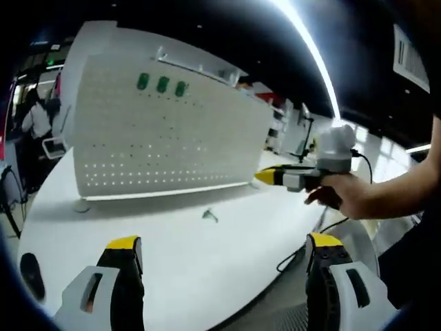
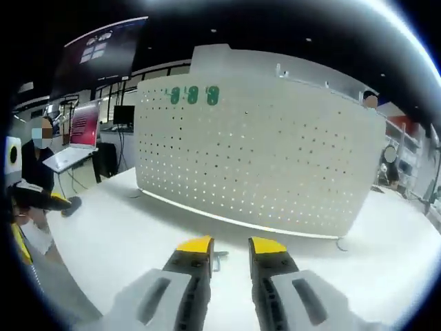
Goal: Insert the hook assembly into the mounting plate slot until the hook locks in place.
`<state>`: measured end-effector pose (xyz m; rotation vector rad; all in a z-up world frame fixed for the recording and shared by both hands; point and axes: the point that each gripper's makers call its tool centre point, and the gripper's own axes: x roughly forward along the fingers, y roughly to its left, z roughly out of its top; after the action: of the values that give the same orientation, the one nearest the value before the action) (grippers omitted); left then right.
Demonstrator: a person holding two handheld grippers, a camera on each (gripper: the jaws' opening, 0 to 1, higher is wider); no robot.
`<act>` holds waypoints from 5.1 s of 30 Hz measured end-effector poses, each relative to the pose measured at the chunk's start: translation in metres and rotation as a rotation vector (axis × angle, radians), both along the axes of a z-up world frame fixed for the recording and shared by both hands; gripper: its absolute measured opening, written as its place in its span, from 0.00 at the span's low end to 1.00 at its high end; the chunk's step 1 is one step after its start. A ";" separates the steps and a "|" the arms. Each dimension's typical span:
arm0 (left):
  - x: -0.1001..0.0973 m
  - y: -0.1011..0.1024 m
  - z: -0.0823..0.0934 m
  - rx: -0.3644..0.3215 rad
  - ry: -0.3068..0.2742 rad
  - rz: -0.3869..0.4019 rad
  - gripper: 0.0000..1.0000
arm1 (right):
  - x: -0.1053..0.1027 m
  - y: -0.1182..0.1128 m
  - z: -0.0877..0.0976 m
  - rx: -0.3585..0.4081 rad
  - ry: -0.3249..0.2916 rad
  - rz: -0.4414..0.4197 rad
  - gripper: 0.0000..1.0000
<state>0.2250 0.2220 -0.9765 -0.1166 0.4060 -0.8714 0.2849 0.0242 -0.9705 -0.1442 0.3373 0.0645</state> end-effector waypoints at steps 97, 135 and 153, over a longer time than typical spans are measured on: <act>0.024 0.030 -0.017 0.028 0.106 0.213 0.99 | 0.090 0.018 -0.161 -0.007 0.423 0.240 0.00; 0.026 0.021 -0.014 0.047 0.077 0.201 0.95 | 0.012 0.025 -0.052 0.463 0.298 0.183 0.00; 0.043 -0.012 0.019 -0.004 -0.006 0.126 0.79 | -0.026 0.112 -0.007 0.674 0.375 0.488 0.00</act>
<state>0.2681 0.2102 -0.9572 -0.1418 0.3875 -0.7479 0.2594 0.1366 -0.9771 0.4637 0.6301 0.6863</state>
